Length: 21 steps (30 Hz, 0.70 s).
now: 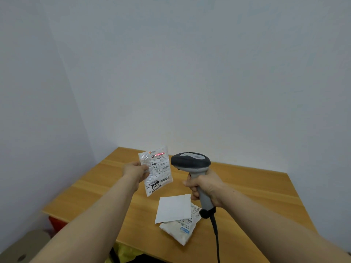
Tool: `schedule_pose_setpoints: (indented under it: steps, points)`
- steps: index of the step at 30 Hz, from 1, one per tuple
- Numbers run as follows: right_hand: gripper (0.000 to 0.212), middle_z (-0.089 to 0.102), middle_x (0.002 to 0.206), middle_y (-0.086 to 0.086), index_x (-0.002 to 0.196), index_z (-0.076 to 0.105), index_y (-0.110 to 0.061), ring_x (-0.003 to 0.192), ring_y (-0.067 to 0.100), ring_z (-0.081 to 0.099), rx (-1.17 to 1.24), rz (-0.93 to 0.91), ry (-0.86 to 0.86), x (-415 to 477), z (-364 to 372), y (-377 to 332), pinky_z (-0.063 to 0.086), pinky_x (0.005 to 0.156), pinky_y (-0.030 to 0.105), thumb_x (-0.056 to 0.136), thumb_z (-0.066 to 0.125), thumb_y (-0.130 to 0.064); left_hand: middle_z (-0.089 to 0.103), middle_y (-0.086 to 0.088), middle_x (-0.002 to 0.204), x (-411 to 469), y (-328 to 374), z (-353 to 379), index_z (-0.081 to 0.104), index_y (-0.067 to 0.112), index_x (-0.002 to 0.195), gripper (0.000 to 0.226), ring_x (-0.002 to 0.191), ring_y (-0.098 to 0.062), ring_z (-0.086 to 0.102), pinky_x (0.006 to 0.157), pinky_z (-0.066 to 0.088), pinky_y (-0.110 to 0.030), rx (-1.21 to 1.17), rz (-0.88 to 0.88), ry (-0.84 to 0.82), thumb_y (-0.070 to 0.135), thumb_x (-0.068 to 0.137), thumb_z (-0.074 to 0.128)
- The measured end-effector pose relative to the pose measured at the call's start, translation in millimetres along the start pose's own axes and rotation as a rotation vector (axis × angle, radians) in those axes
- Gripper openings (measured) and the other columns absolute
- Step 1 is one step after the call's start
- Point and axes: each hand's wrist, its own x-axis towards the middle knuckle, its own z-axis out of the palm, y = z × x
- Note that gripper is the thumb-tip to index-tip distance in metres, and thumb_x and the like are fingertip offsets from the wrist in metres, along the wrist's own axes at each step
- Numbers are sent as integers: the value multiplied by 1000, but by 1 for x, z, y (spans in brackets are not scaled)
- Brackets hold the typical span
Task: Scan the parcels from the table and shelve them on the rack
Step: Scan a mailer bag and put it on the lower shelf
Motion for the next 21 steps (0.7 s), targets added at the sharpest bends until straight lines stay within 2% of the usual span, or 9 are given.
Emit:
schedule_pose_setpoints:
  steps: [7,12,17,21]
  points:
    - [28,49,48,4,60,54,-11,40,15,42,-17,17,4,1,-6,0,48,49,27,79,71,0,61,-11,81,4,1,6,58,2,98,12,67,-20,61,50,55,-21,22,-2,-9,-7,90,57]
    - [27,48,47,4,62,53,-10,40,15,42,-19,14,13,1,-10,0,49,49,26,80,69,1,59,-12,80,3,2,11,57,2,94,12,65,-19,58,43,53,-18,29,14,-6,-9,90,55]
    - [25,49,48,4,63,54,-9,41,15,42,-6,6,-12,2,-12,-2,49,49,27,81,69,2,60,-12,84,-2,0,11,57,2,95,11,66,-20,60,46,54,-20,32,-1,0,-8,90,57]
    - [12,56,54,7,75,62,-6,44,16,47,67,25,-14,2,-10,7,50,51,28,79,71,0,62,-13,85,-16,-5,2,58,-1,104,15,69,-20,62,47,56,-20,2,-41,10,-6,89,58]
